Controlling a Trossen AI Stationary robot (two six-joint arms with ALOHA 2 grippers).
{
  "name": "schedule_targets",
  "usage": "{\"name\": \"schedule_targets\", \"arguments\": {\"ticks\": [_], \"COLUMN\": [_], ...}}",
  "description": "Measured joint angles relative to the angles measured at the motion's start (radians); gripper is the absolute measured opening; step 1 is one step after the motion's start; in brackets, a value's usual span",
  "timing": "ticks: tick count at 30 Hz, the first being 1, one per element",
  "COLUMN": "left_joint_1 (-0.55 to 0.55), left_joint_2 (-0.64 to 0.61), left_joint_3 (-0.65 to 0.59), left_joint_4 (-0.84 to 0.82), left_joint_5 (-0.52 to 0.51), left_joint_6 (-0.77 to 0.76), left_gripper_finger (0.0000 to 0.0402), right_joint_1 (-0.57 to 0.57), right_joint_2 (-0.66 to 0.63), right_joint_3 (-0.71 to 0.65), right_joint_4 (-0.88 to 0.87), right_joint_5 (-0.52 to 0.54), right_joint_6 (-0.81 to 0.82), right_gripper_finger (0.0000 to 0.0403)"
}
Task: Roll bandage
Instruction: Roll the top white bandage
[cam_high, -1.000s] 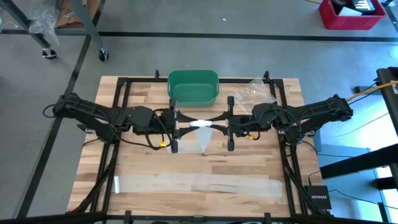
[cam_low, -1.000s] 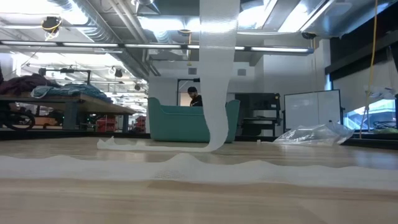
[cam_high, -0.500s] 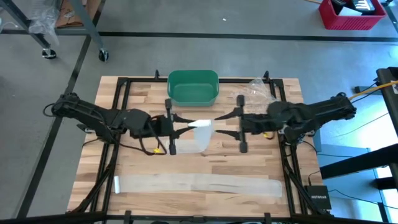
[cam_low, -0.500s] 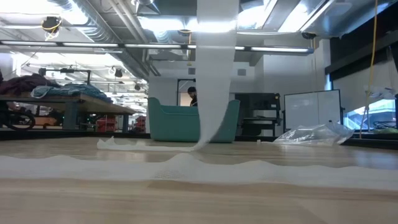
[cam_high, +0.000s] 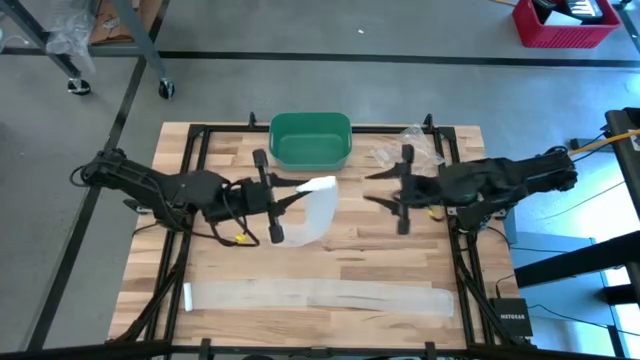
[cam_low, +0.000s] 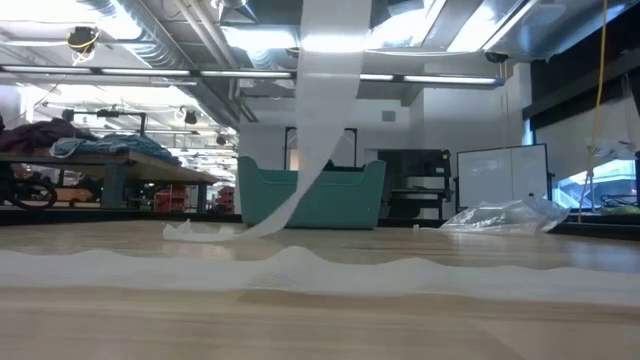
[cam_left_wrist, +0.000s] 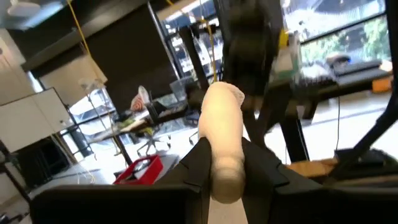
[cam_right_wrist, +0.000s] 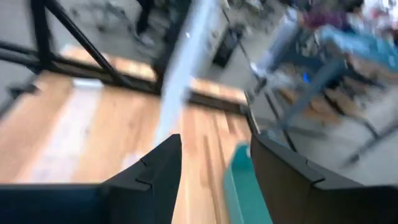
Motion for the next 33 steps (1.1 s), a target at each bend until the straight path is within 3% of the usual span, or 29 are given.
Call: {"name": "schedule_targets", "arguments": {"ticks": [4, 9, 14, 22, 33], "left_joint_1": [-0.002, 0.0, 0.001, 0.012, 0.016], "left_joint_2": [0.0, -0.001, 0.0, 0.0, 0.0], "left_joint_3": [0.059, 0.146, 0.152, 0.152, 0.152], "left_joint_4": [-0.039, -0.163, -0.16, -0.16, -0.163], "left_joint_5": [-0.017, -0.089, -0.097, -0.135, -0.134], "left_joint_6": [0.007, 0.018, 0.058, 0.08, 0.077], "left_gripper_finger": [0.0054, 0.0054, 0.0054, 0.0054, 0.0054], "right_joint_1": [-0.079, -0.17, -0.206, -0.204, -0.204], "right_joint_2": [-0.032, -0.055, -0.005, 0.109, 0.204], "right_joint_3": [-0.18, -0.453, -0.629, -0.654, -0.653], "right_joint_4": [0.158, 0.537, 0.86, 0.962, 1.162], "right_joint_5": [-0.098, -0.285, -0.322, -0.374, -0.33], "right_joint_6": [0.031, 0.035, 0.063, 0.158, 0.16], "right_gripper_finger": [0.0193, 0.0193, 0.0193, 0.0193, 0.0193]}}
